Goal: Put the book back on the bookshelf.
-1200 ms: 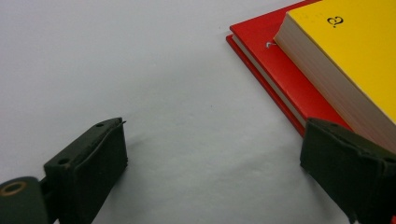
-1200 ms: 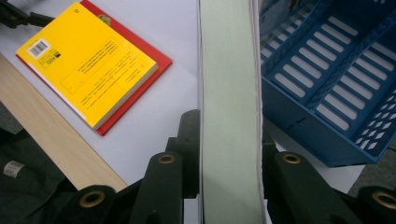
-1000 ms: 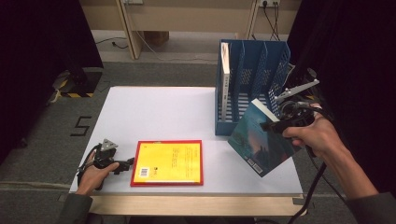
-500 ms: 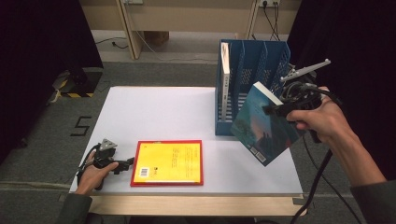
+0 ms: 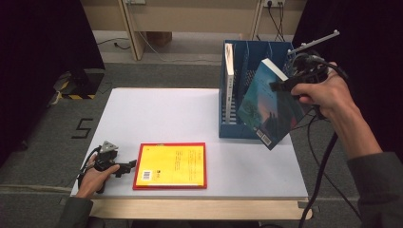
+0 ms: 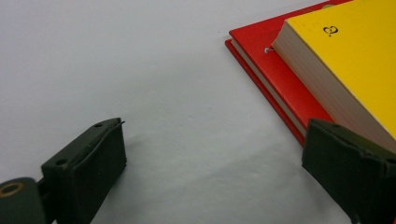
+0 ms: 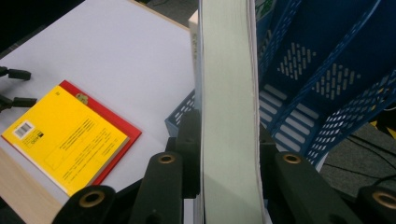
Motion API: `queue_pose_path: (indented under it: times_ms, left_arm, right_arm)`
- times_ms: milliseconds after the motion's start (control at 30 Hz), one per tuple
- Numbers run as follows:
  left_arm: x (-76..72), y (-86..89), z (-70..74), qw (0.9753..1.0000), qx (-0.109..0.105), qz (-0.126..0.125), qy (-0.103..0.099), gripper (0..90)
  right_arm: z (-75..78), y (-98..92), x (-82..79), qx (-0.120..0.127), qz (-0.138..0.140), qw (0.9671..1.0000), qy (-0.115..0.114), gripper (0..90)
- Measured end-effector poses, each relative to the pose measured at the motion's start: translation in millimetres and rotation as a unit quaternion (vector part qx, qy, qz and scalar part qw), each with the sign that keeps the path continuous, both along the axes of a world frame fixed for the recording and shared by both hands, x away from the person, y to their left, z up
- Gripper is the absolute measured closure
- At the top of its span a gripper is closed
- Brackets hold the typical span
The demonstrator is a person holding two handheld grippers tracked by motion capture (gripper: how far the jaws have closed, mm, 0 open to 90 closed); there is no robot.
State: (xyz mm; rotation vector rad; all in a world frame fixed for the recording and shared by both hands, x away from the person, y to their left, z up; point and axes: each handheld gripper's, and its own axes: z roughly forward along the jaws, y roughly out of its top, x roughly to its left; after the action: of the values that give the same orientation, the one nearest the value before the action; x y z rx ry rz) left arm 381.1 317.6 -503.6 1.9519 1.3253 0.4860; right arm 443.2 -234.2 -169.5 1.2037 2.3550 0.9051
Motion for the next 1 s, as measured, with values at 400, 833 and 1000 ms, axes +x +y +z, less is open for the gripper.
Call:
queue_pose_path:
  times_ms: [400, 833, 1000]
  left_arm:
    - [-0.4, 0.9, -0.3, 1.0000, -0.001, -0.003, -0.002, 5.7]
    - [-0.5, 0.9, -0.4, 1.0000, -0.002, -0.002, -0.002, 5.7]
    - [-0.6, 1.3, -0.5, 1.0000, -0.002, -0.003, -0.003, 5.7]
  right_arm:
    - [-6.0, -7.4, 58.8, 0.003, -0.071, 0.9975, -0.007, 73.3]
    - [-6.8, -8.9, 95.9, 0.024, -0.121, 0.9923, -0.012, 73.3]
    - [-4.6, -7.6, 104.8, 0.029, -0.133, 0.9906, -0.012, 73.3]
